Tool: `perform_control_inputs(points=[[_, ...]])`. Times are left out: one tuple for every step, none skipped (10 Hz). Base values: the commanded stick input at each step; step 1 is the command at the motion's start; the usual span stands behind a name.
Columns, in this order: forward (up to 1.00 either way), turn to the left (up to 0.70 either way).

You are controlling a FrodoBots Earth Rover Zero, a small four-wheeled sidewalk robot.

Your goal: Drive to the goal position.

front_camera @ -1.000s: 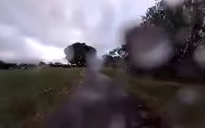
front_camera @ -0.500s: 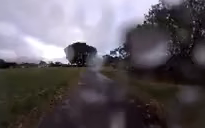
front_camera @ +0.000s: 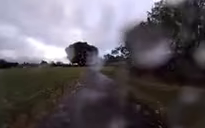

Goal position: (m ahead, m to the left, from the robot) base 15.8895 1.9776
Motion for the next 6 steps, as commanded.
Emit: perform_control_inputs(points=[[0.70,0.01],[0.70,0.00],[0.70,0.00],[0.70,0.00],[0.70,0.00],[0.70,0.00]])
